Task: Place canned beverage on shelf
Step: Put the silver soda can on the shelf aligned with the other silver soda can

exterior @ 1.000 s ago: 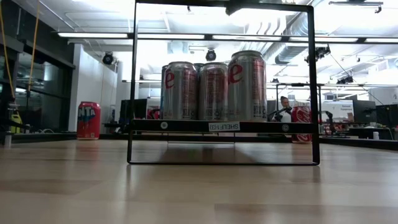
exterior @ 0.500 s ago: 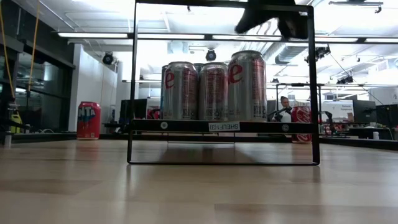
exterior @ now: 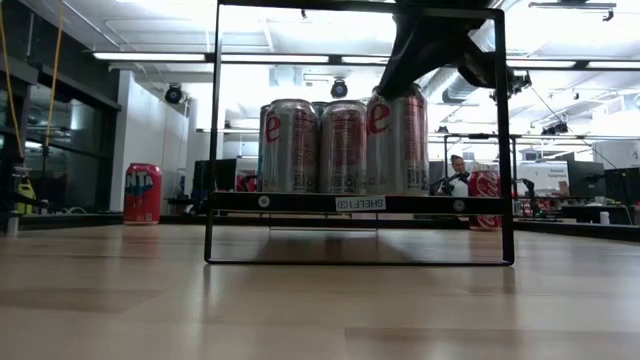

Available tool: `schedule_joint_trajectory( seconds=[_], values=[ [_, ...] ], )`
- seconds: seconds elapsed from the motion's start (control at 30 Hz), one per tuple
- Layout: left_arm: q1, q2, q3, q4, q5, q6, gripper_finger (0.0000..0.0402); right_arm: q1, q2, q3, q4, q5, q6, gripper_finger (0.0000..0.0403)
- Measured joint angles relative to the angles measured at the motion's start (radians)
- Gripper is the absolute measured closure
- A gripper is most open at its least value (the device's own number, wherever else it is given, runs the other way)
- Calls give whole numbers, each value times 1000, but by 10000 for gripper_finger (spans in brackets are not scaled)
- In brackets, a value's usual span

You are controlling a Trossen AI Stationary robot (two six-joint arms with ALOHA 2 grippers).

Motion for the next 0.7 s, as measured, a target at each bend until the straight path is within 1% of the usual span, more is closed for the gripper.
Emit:
schedule_joint_trajectory(
  seconds=[0.3,0.57,0.7],
  values=[
    [0,0,0,-3,-1,0,23,-41,0,0,-4,81,2,403],
    [0,0,0,-19,-1,0,23,-80,0,0,4,87,-64,403],
    [0,0,0,-22,-7,0,23,-85,0,0,22,108,-139,403]
  ],
)
